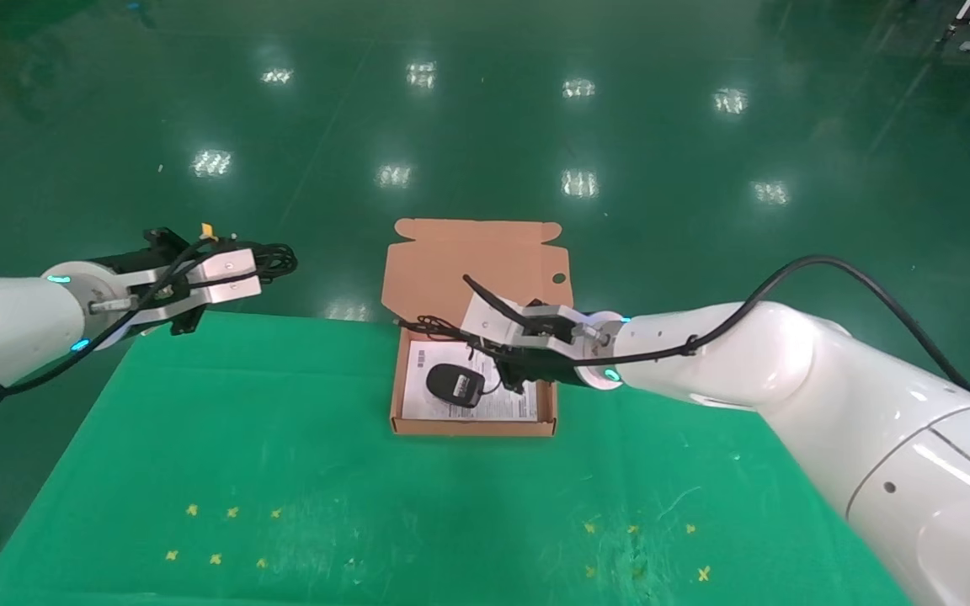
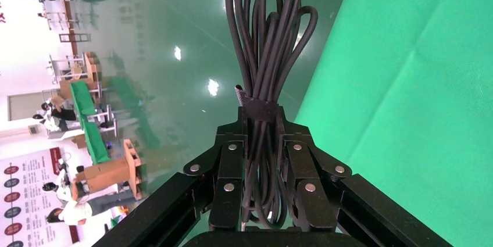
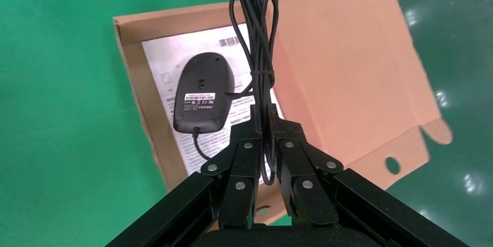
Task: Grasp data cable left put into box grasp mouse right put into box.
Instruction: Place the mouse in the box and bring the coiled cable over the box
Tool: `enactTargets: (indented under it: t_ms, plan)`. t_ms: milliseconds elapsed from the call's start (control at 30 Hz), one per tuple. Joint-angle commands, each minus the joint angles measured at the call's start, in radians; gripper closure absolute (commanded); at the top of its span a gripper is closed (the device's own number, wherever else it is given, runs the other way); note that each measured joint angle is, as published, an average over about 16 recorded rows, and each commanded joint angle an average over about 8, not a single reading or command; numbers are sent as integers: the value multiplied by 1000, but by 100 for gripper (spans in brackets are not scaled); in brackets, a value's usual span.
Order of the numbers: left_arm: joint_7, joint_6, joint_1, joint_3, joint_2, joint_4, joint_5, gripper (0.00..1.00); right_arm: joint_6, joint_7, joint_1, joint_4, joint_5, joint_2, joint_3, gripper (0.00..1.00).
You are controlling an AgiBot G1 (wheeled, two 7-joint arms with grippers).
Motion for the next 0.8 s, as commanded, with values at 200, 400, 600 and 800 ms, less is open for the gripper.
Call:
enactTargets:
  t_ms: [200,400,600,800]
  plan:
    - [0,1,0,0,0,0,0,100,13,30,2,4,25,2,-43,24]
    - [2,-4,3,0,4,-4,-9,100,16,36,-1,33,35,22,-58,0]
    - [22,-25,11,8,18,-15,-40,100,23,54,1,54,32,33,-68,0]
    - [52,-57,25,27,52,-2,-67,100,25,66,15,72,32,59,-67,0]
